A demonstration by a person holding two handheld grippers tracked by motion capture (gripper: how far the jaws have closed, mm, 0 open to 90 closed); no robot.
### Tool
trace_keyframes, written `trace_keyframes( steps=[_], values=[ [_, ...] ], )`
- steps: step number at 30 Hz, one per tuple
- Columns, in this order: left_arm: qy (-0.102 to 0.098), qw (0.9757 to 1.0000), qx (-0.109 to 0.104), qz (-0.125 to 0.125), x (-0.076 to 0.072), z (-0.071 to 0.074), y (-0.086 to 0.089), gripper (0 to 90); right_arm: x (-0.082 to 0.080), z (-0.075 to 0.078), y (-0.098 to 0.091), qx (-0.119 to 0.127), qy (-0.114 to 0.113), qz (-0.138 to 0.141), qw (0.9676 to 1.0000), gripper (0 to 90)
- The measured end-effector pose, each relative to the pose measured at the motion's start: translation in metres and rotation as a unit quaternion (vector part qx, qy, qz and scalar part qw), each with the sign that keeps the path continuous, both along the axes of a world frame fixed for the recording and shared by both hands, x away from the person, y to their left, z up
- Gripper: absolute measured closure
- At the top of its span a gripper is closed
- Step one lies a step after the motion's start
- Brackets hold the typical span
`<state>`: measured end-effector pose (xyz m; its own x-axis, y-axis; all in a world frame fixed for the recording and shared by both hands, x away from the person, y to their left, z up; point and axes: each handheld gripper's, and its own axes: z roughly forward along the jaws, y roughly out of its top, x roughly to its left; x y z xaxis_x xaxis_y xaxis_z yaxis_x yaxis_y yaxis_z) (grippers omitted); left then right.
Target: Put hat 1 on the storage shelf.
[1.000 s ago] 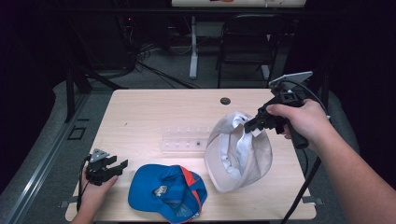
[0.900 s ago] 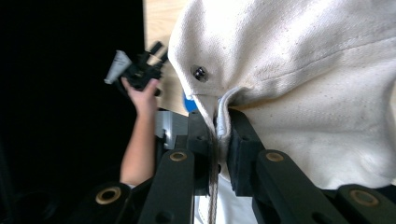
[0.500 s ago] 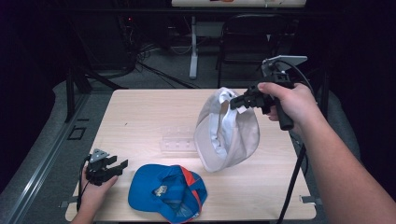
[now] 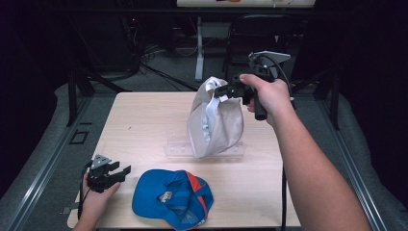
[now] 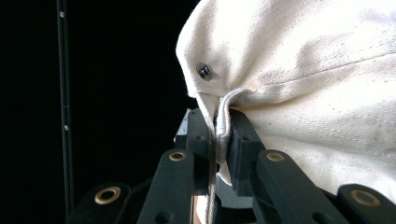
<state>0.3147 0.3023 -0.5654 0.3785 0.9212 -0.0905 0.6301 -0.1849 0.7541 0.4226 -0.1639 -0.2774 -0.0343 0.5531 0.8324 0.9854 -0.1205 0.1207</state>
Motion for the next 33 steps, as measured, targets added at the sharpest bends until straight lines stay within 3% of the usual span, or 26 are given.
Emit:
trace_keyframes(
  steps=[7,11,14,24,29,33],
  values=[
    [-0.011,0.9997,0.019,0.006,-0.010,0.002,0.002,45.4,0.017,-0.009,0.017,0.000,0.003,-0.014,0.9999,81.0],
    [-0.023,0.9990,0.039,-0.003,-0.016,0.006,-0.003,44.6,0.025,-0.016,0.026,0.009,0.006,-0.025,0.9996,80.9],
    [-0.029,0.9987,0.042,-0.006,-0.017,0.006,-0.006,44.1,0.030,-0.020,0.031,0.006,0.006,-0.031,0.9995,80.8],
    [-0.029,0.9993,0.022,-0.012,-0.017,0.009,-0.007,42.7,0.038,-0.027,0.045,-0.001,0.011,-0.047,0.9988,80.3],
    [-0.052,0.9982,0.017,-0.024,-0.019,0.021,-0.021,41.6,0.037,-0.029,0.049,-0.001,0.010,-0.045,0.9989,79.9],
    [-0.073,0.9957,0.016,-0.054,-0.020,0.039,-0.045,39.2,0.036,-0.029,0.051,0.002,0.009,-0.042,0.9991,79.4]
  ],
)
